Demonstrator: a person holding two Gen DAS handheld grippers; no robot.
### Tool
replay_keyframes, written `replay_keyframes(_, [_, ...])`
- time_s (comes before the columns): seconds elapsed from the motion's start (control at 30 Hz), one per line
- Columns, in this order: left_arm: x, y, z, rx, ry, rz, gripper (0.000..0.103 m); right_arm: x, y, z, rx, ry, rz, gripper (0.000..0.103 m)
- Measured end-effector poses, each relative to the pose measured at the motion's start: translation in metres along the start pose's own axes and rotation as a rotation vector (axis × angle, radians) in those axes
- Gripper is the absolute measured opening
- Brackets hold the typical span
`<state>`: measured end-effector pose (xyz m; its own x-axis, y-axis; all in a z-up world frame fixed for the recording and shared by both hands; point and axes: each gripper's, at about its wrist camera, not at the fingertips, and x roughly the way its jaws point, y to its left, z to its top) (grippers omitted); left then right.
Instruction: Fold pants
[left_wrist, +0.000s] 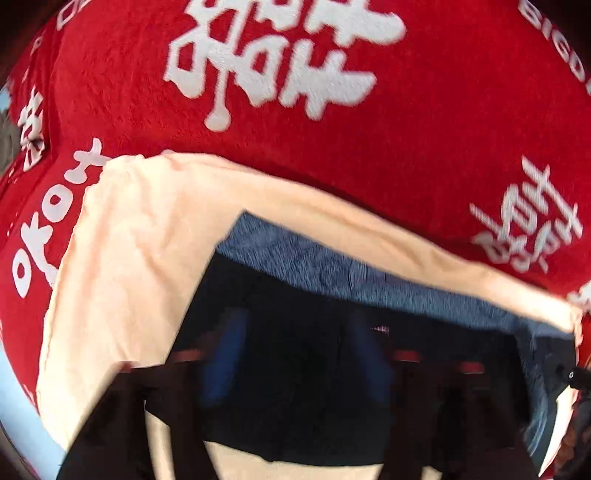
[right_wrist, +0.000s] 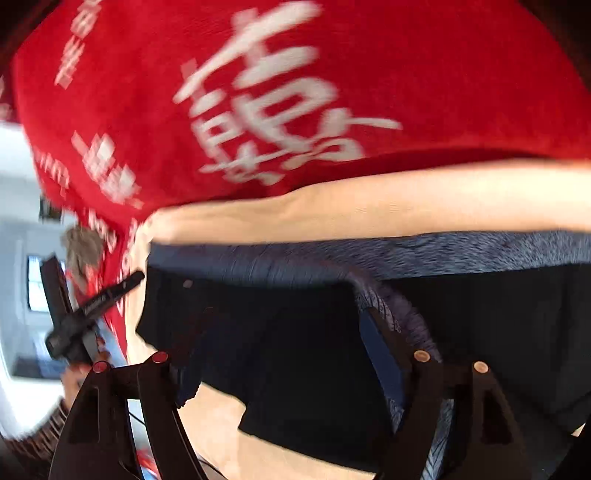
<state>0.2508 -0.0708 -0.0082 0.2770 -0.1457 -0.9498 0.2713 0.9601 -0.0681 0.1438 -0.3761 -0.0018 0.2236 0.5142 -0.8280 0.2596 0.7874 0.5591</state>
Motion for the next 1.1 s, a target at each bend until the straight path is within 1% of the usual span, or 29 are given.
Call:
replay_keyframes(0.07, [0.012,-0.013,-0.006,0.058,0.023,0.018,0.079,0.022,0.024,-0.002,-0.085,0.050,-0.016,0.032])
replay_keyframes(0.13, [0.034,-0.026,-0.009,0.089,0.045,0.034,0.079,0.051,0.033,0.004,-0.139,0.082,-0.055,0.031])
replay_keyframes(0.17, [0.045,-0.028,-0.009,0.093,0.041,0.067,0.079,0.066,0.033,0.008,-0.152,0.095,-0.068,0.031])
replay_keyframes(0.23, [0.060,-0.037,-0.005,0.117,-0.001,0.144,0.079,0.090,0.030,0.018,-0.172,0.105,-0.148,0.030])
replay_keyframes(0.27, [0.065,-0.040,-0.001,0.127,-0.014,0.157,0.079,0.095,0.025,0.023,-0.172,0.092,-0.145,0.027])
replay_keyframes(0.3, [0.069,-0.041,0.003,0.123,-0.013,0.158,0.079,0.095,0.023,0.027,-0.173,0.068,-0.129,0.027])
replay_keyframes(0.37, [0.071,-0.040,0.012,0.097,0.003,0.149,0.079,0.089,0.024,0.037,-0.175,0.024,-0.158,0.026])
replay_keyframes(0.4, [0.069,-0.039,0.014,0.087,0.011,0.149,0.079,0.084,0.021,0.041,-0.156,-0.004,-0.189,0.026])
replay_keyframes(0.43, [0.066,-0.041,0.015,0.085,0.015,0.153,0.079,0.079,0.019,0.043,-0.133,-0.021,-0.192,0.026])
replay_keyframes(0.47, [0.058,-0.042,0.013,0.087,0.016,0.159,0.079,0.072,0.014,0.043,-0.097,-0.038,-0.175,0.026])
replay_keyframes(0.5, [0.052,-0.044,0.011,0.092,0.012,0.158,0.079,0.063,0.009,0.042,-0.069,-0.056,-0.160,0.028])
replay_keyframes(0.57, [0.035,-0.049,0.002,0.112,0.013,0.149,0.079,0.046,0.006,0.033,-0.072,-0.078,-0.160,0.033])
replay_keyframes(0.6, [0.028,-0.052,-0.005,0.125,0.015,0.145,0.079,0.036,0.004,0.027,-0.072,-0.084,-0.147,0.035])
replay_keyframes(0.67, [0.020,-0.062,-0.021,0.154,0.036,0.135,0.079,0.018,0.000,0.011,-0.050,-0.094,-0.118,0.045])
replay_keyframes(0.77, [0.005,-0.080,-0.053,0.206,0.077,0.105,0.079,-0.015,-0.021,-0.028,0.027,-0.091,-0.082,0.046])
replay_keyframes(0.8, [-0.003,-0.089,-0.067,0.225,0.088,0.094,0.079,-0.025,-0.030,-0.036,0.046,-0.092,-0.079,0.046])
replay_keyframes(0.87, [-0.011,-0.106,-0.091,0.253,0.121,0.060,0.079,-0.048,-0.046,-0.073,0.094,-0.099,-0.055,0.047])
replay_keyframes(0.93, [-0.019,-0.123,-0.114,0.279,0.157,0.018,0.079,-0.065,-0.061,-0.105,0.157,-0.096,-0.029,0.052])
replay_keyframes(0.97, [-0.021,-0.130,-0.122,0.287,0.168,-0.002,0.079,-0.074,-0.071,-0.128,0.199,-0.094,-0.025,0.053])
replay_keyframes(1.0, [-0.025,-0.139,-0.132,0.299,0.179,-0.030,0.079,-0.081,-0.076,-0.144,0.226,-0.094,-0.031,0.053])
replay_keyframes(1.03, [-0.028,-0.147,-0.140,0.315,0.185,-0.057,0.079,-0.091,-0.084,-0.170,0.270,-0.096,-0.055,0.053])
replay_keyframes(1.1, [-0.033,-0.166,-0.155,0.346,0.186,-0.105,0.079,-0.100,-0.094,-0.203,0.342,-0.104,-0.085,0.053])
